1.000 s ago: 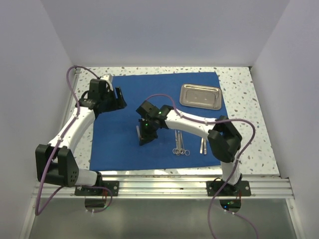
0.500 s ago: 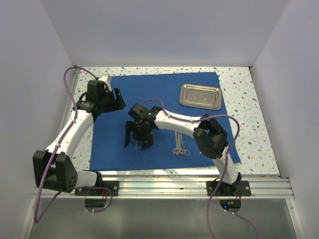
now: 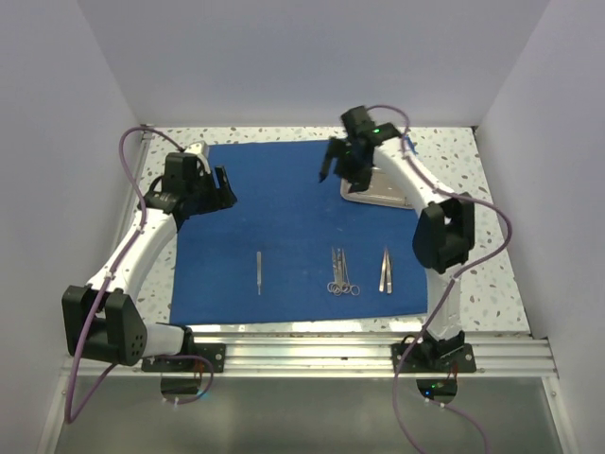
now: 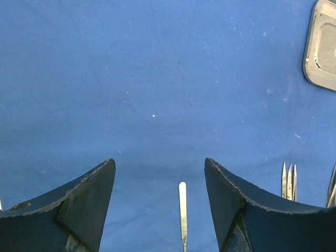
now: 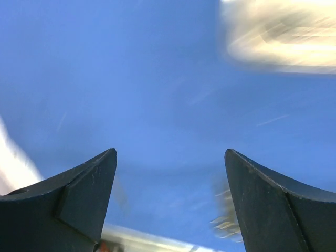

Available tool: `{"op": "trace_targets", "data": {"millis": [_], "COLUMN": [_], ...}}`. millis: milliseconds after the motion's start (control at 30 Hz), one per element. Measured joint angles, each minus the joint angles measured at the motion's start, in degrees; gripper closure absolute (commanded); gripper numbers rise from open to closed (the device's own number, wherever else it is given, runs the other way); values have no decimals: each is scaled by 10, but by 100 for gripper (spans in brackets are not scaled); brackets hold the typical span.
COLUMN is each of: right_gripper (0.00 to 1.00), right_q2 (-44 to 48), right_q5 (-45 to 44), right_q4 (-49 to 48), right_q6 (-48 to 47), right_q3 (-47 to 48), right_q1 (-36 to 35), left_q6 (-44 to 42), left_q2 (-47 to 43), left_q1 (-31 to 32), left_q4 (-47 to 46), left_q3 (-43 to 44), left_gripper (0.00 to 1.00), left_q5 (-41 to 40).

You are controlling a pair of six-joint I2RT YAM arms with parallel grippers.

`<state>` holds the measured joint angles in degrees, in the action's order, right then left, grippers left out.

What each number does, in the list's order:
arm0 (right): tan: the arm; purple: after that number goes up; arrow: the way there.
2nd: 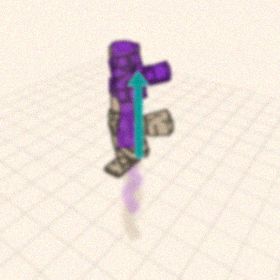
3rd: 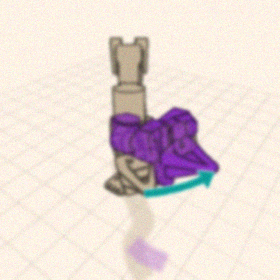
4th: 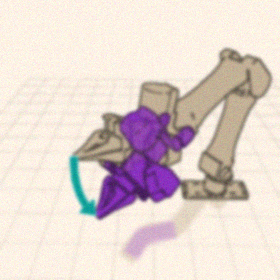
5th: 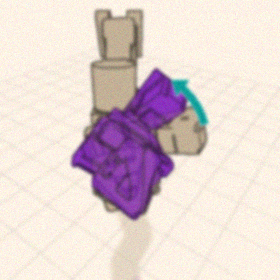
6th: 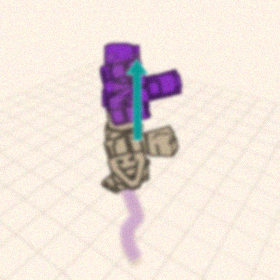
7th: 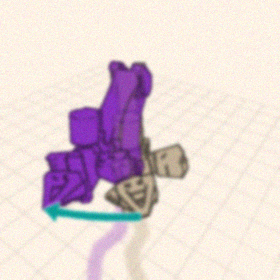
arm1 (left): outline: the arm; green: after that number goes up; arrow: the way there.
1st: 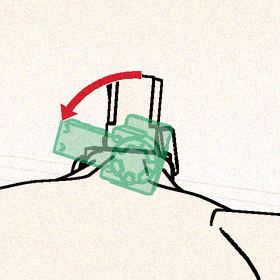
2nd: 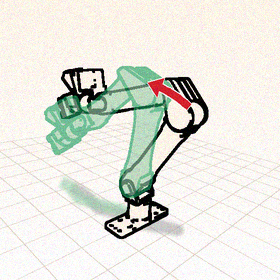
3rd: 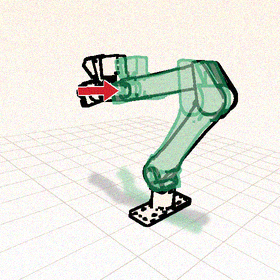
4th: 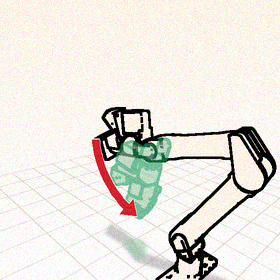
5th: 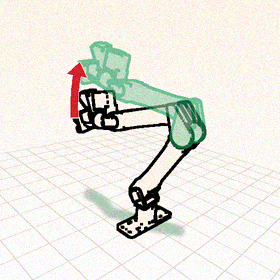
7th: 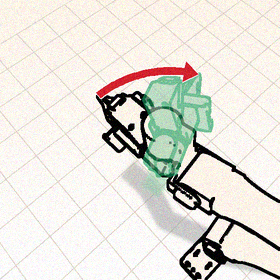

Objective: Open and lay out the surgical kit
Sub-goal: Pick up the medical item from the container.

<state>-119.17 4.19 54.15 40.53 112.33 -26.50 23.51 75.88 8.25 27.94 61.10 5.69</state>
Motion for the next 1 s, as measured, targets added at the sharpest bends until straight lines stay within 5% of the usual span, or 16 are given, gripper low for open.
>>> {"op": "trace_targets", "data": {"millis": [133, 300, 600, 1000], "right_gripper": [17, 23, 35, 36], "right_q2": [-37, -113, -225, -269], "right_q5": [-42, -60, -82, -150], "right_q4": [31, 52, 66, 76], "right_q6": [-49, -77, -101, -143], "right_q3": [72, 176, 258, 292], "right_q1": [118, 182, 233, 257], "left_q6": [1, 5, 24, 44], "left_q2": [2, 7, 32, 66], "left_q1": [0, 0, 0, 0], "left_q4": [4, 15, 35, 43], "left_q3": [0, 0, 1, 5], "left_gripper": [27, 27, 27, 28], "left_q5": [-6, -20, -36, -45]}}
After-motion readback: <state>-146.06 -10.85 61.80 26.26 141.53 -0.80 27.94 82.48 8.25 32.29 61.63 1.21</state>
